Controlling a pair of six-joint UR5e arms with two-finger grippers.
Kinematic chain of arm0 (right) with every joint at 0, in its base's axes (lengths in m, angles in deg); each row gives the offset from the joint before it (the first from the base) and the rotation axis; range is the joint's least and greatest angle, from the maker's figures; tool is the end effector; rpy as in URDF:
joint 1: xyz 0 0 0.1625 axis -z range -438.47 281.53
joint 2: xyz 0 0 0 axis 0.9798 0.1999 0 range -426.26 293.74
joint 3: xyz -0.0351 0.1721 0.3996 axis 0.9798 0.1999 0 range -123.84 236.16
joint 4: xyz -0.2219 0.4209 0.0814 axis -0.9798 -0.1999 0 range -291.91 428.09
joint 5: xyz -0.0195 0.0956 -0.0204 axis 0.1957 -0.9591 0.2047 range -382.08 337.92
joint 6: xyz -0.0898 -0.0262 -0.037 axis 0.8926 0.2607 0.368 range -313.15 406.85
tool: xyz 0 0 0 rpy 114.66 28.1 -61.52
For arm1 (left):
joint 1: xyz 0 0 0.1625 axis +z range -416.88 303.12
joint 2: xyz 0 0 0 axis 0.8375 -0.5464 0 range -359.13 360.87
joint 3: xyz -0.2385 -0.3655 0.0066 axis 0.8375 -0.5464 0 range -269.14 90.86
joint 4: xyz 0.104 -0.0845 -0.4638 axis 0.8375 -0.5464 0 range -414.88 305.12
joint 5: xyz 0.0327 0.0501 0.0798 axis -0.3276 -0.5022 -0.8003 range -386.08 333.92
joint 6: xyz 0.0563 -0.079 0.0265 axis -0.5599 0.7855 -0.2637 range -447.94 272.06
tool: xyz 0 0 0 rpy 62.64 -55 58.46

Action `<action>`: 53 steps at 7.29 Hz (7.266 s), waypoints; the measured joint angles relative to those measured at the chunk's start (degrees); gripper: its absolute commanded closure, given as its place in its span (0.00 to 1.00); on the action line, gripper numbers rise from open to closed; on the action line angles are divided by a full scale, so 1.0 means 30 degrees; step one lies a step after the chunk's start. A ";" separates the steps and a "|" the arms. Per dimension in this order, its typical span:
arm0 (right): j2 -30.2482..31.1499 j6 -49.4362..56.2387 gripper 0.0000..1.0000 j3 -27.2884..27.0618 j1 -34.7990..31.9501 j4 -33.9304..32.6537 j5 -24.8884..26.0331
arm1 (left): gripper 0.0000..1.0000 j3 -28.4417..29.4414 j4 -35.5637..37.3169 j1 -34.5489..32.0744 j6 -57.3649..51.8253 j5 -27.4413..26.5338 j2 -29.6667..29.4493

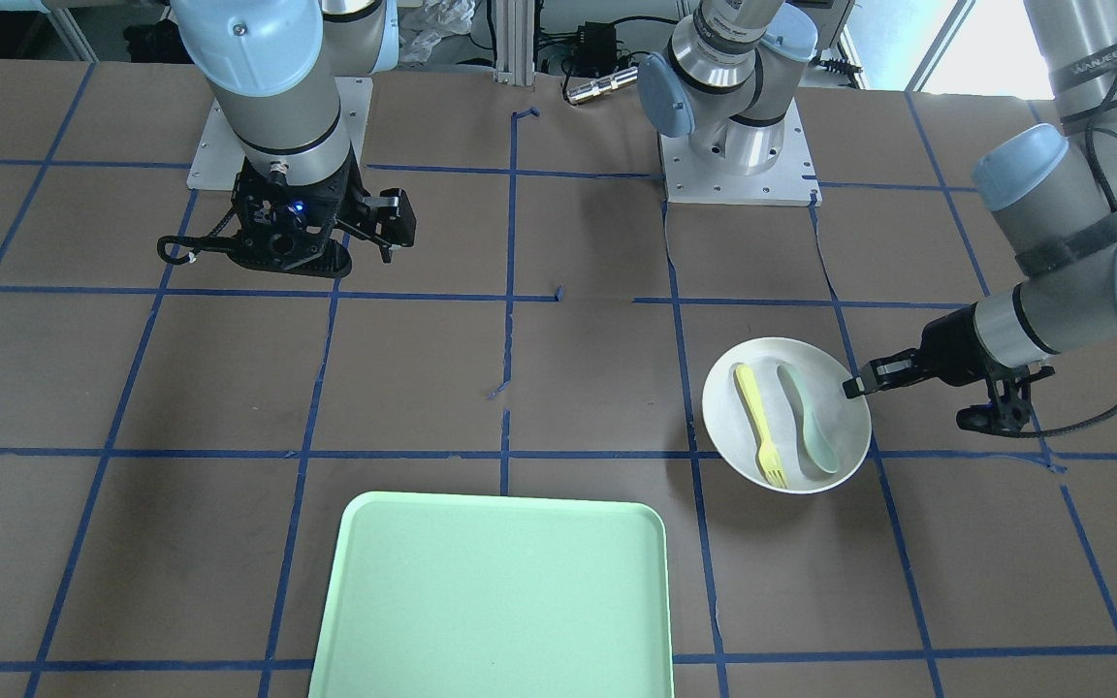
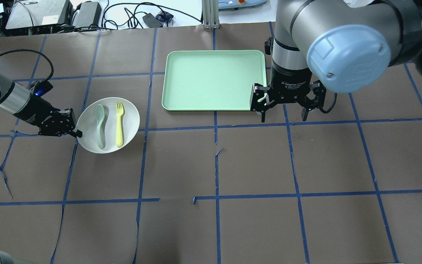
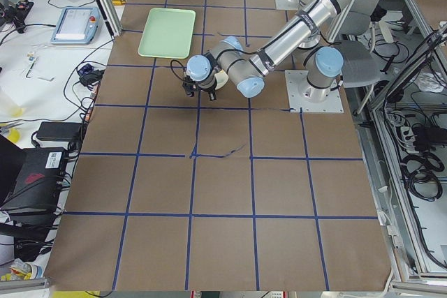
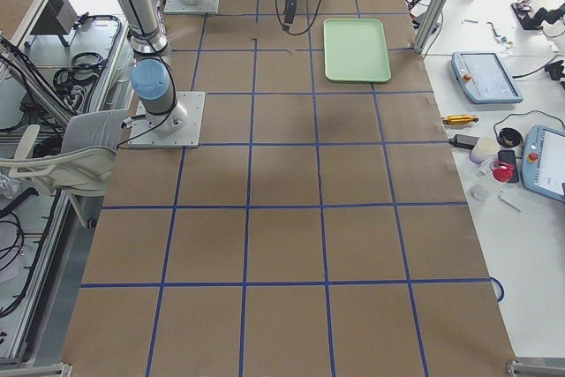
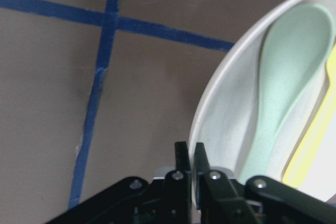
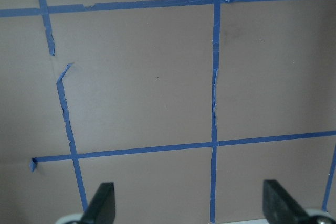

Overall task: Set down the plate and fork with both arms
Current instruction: 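Lift the white plate with the left gripper and carry it onto the tray, then release the plate and raise the left gripper while the right gripper moves toward the plate, then lower the right gripper into the plate and grasp the yellow fork, then lift the yellow fork and set it on the tray beside the plate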

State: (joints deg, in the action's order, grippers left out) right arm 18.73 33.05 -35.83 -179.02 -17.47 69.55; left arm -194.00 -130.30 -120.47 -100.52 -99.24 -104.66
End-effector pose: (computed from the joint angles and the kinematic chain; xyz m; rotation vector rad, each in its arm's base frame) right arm 0.2337 -0.5427 0.4225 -0.0822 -3.0570 -0.2902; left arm 0.1156 -0.5978 0.2286 0.3894 -2.7386 -0.2249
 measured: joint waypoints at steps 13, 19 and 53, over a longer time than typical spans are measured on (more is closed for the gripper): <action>-0.0001 0.0033 0.00 -0.0175 0.0000 -0.0002 0.0189 | 0.97 0.8483 0.4795 -0.9698 0.8040 0.2938 -0.8770; -0.0104 0.0026 0.00 0.0169 0.0152 -0.0873 0.0034 | 0.00 0.8332 0.5395 -0.9666 0.7322 0.1870 -0.8077; -1.1047 -0.2750 1.00 0.5344 -0.1321 -1.2412 -0.1452 | 0.00 0.5832 -0.6795 -0.9450 0.3282 -0.5964 0.1130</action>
State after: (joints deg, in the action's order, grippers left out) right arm -14.41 24.80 -19.80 -182.98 -54.71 65.19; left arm -176.51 -150.68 -148.82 -90.68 -117.13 -101.27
